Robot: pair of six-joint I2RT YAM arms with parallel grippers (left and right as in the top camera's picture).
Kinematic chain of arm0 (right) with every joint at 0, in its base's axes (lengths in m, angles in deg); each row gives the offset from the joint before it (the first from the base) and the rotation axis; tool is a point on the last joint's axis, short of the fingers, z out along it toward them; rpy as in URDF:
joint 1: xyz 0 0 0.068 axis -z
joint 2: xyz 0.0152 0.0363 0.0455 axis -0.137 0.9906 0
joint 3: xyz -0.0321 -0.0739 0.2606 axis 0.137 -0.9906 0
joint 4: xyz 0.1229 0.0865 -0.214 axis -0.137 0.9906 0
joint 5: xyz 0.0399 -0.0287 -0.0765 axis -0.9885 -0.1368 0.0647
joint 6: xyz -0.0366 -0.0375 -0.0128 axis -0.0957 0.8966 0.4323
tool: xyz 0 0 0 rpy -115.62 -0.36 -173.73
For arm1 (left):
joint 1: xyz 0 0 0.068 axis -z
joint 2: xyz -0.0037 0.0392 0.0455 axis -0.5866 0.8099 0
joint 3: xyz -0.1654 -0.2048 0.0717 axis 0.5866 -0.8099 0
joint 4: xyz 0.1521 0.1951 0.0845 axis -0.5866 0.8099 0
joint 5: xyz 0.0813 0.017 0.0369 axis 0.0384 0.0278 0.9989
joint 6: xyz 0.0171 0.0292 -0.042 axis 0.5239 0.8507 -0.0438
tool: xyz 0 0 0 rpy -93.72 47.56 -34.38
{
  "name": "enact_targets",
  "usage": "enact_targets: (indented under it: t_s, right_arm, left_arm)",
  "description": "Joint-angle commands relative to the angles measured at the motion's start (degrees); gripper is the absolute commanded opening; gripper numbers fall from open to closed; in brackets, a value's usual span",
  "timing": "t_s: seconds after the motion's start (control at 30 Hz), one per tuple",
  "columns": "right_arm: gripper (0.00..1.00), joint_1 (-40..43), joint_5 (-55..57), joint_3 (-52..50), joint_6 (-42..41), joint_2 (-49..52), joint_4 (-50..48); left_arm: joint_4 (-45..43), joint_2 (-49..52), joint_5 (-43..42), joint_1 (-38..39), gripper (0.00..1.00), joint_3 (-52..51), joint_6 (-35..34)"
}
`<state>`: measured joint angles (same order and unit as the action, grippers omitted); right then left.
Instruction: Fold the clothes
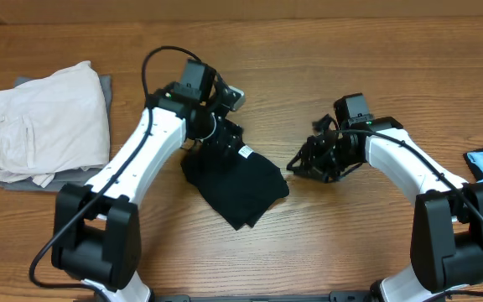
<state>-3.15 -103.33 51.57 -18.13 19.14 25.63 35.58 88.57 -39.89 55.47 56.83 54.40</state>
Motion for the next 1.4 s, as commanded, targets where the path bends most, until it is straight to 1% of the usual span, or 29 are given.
enact_targets:
  t_s: [0.0,0.03,0.1,0.13,0.17,0.23,0.27,0.37,0.43,0.47,0.5,0.57,0.6,0.7,0.8,0.83,0.87,0.97,1.03,1.17,1.2,1.23,1.3,1.33,1.37]
  right_arm:
    - [0.25,-0.57,-1.77,1.29,4.85,-1.64,4.24]
    - [0.23,-0.85,-1.70,1.25,5.29,-1.64,6.34]
    - [0.22,-1.60,-0.70,0.87,5.38,-1.64,9.22]
    - [0.23,-2.23,-0.52,0.33,5.35,-1.64,9.84]
    - [0.27,-2.91,-0.52,-0.48,5.27,-1.64,9.81]
    - [0.34,-4.55,-0.52,-2.67,3.58,-1.60,8.33]
    - [0.40,-5.35,-0.59,-3.89,1.99,-1.60,6.36]
    - [0.45,-7.82,-2.51,-7.06,-0.90,-1.60,-2.56]
    - [0.45,-9.31,-2.51,-8.31,-4.37,-1.60,-8.26]
    - [0.45,-9.84,-2.67,-8.61,-5.79,-1.60,-10.38]
    - [0.42,-10.34,-2.71,-8.68,-6.93,-1.60,-12.33]
    - [0.21,-10.78,-3.87,-8.63,-7.06,-1.60,-15.23]
    - [0.14,-10.75,-5.01,-8.46,-7.13,-1.60,-16.20]
    - [0.04,-9.68,-6.01,-7.06,-6.88,-1.64,-17.09]
    - [0.04,-7.91,-4.48,-6.49,-6.97,-1.64,-17.07]
    - [0.04,-7.26,-3.06,-6.49,-6.97,-1.64,-16.94]
    - [0.04,-6.05,0.81,-6.49,-7.26,-1.64,-15.56]
    - [0.04,-3.65,5.31,-6.51,-7.41,-1.64,-13.53]
    - [0.04,-1.46,5.51,-6.51,-7.34,-1.64,-13.77]
    - [0.04,1.18,2.67,-6.51,-4.79,-1.64,-16.04]
    - [0.06,1.36,2.23,-6.51,-4.74,-1.64,-16.17]
    - [0.12,1.36,2.01,-6.51,-4.39,-1.64,-16.26]
    - [0.34,1.38,1.64,-6.51,-1.03,-1.64,-16.35]
    - [0.41,1.53,1.62,-6.51,0.42,-1.64,-16.06]
    - [0.43,1.81,1.62,-6.51,0.87,-1.64,-15.45]
  left_arm:
    - [-1.53,2.21,-2.10,0.52,0.67,-1.11,4.70]
    - [-1.81,2.84,-2.34,0.52,0.59,-1.14,4.68]
    - [-2.34,3.82,-2.29,0.52,0.49,-1.14,4.02]
    - [-2.54,4.39,-2.29,0.52,0.47,-1.14,3.56]
    - [-2.60,5.03,-2.27,0.52,0.43,-1.14,2.89]
    - [-2.51,5.84,-2.27,0.39,0.40,-1.14,1.25]
    - [-2.43,5.97,-2.27,0.33,0.40,-1.14,0.37]
    - [-1.84,5.81,-2.27,0.26,0.39,-0.92,-0.17]
    - [-1.05,5.60,-2.27,0.24,0.39,-0.39,-0.42]
    - [-0.42,5.57,-2.05,0.24,0.42,0.09,-0.55]
    - [0.55,5.51,-2.05,0.24,0.44,0.72,-0.57]
    - [2.64,5.49,-1.99,0.20,0.47,2.23,-0.55]
    - [3.69,5.49,-1.79,0.17,0.47,2.86,-0.48]
    - [5.81,5.49,-1.38,0.20,0.48,3.63,-0.26]
    - [7.65,5.49,-0.22,0.20,0.47,3.63,-0.28]
    - [8.20,5.49,0.42,0.17,0.48,3.63,-0.26]
    - [8.98,5.49,2.14,0.15,0.50,3.63,-0.31]
    - [9.97,5.49,3.48,-0.39,0.51,3.63,-0.33]
    - [10.38,5.49,3.26,-1.03,0.55,3.63,-0.31]
    - [10.69,5.49,3.21,-1.97,0.56,3.61,-0.31]
    - [10.64,5.49,3.06,-2.01,0.56,3.61,-0.31]
    - [10.60,5.49,2.99,-1.99,0.56,3.61,-0.33]
    - [10.82,5.49,3.10,-2.01,0.58,3.61,-0.31]
    - [11.15,5.49,3.63,-2.08,0.59,3.61,-0.33]
    - [11.47,5.49,4.24,-2.23,0.59,3.61,-0.37]
